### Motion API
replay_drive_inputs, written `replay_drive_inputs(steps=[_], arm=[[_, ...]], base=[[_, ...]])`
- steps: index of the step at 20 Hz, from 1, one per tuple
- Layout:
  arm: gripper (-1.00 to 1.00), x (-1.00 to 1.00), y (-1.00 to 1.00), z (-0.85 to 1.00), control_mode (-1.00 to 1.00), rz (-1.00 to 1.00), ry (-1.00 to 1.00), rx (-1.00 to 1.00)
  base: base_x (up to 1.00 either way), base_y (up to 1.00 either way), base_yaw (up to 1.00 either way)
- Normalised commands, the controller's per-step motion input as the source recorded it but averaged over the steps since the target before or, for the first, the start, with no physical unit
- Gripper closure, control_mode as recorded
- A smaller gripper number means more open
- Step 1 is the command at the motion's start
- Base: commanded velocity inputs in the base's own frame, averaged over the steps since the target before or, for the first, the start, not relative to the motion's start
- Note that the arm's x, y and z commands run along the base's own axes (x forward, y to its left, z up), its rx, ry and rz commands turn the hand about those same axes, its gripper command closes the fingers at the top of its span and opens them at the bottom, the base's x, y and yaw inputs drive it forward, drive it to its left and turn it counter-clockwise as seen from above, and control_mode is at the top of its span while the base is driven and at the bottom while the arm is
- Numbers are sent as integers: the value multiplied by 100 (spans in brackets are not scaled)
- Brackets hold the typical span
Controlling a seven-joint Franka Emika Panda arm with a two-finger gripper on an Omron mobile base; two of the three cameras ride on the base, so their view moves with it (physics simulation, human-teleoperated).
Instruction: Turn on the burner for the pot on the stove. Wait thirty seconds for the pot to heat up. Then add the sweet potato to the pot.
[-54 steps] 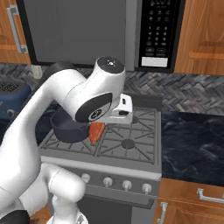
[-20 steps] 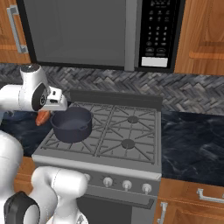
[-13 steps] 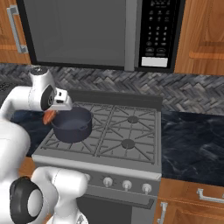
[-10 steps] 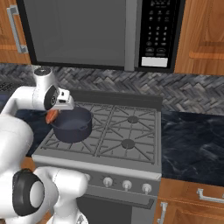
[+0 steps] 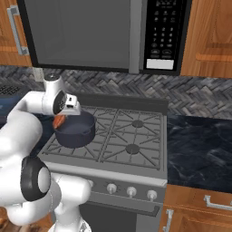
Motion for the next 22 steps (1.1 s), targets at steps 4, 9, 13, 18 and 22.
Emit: replay_drive_inputs(steps=[4, 9, 13, 18, 22], arm=[[100, 28, 0, -28, -100, 0, 2, 0], [100, 27, 0, -21, -100, 0, 2, 0], [100, 16, 0, -16, -100, 0, 3, 0], [100, 1, 0, -16, -100, 0, 5, 0], [100, 13, -2, -17, -100, 0, 6, 0]], base=[[0, 0, 0], [0, 0, 0], [0, 0, 0], [0, 0, 0], [0, 0, 0]])
